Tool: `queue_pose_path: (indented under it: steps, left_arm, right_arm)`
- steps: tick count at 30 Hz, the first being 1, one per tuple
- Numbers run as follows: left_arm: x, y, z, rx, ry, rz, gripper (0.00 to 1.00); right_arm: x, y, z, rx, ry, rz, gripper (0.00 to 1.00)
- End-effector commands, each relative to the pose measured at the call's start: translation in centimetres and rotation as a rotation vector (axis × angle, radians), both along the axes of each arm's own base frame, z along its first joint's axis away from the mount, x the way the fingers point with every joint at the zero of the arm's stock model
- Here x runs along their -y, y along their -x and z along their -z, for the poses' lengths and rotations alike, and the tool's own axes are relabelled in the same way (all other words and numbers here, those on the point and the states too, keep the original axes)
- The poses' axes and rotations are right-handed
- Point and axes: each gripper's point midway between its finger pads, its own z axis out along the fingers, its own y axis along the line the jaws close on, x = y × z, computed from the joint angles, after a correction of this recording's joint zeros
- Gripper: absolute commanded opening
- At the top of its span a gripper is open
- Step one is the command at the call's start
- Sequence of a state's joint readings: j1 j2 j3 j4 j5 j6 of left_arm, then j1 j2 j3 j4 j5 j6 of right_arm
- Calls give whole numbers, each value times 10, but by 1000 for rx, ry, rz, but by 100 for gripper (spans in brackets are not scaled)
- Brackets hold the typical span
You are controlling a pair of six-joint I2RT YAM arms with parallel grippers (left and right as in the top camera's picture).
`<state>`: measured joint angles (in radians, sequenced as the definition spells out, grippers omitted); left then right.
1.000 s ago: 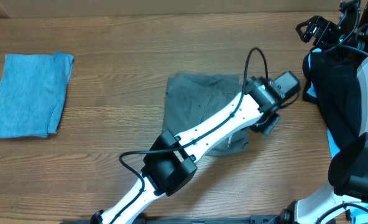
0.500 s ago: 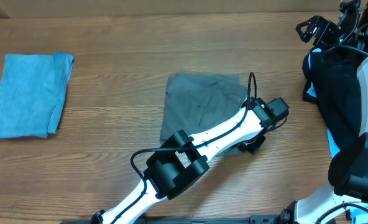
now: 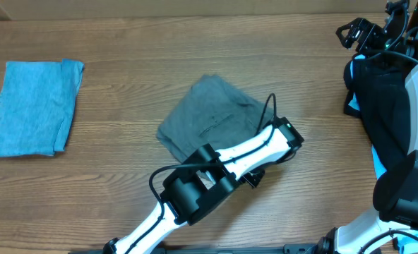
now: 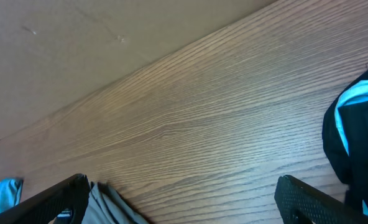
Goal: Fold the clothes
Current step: 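Reach the left gripper to the grey shorts and grasp their edge, then drag the grey shorts leftward toward the blue cloth with the left gripper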
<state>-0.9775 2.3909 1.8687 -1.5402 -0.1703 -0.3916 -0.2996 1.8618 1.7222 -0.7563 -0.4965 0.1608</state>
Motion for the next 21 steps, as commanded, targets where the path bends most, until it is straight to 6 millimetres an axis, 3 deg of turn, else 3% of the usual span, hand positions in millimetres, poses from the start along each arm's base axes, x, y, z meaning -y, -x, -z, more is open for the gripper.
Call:
queue_pose_path:
  steps: [1,10,13,17,21]
  left_arm:
    - [-27,-18,3,28,-72,-58,4]
    - [-101,-56,14,18,-145,-264,4]
    - [-116,-66,14,17,-145,-296,4]
    - [-102,-59,10,-77,-16,-316,4]
    - [-85,-64,-34,-13,131,-317,4]
  right_arm:
    - [0,0,-1,3,4,0,100]
    - [0,0,-1,2,4,0,100]
    - [0,0,-1,2,4,0,100]
    - [0,0,-1,3,4,0,100]
    - [0,0,-1,3,4,0,100]
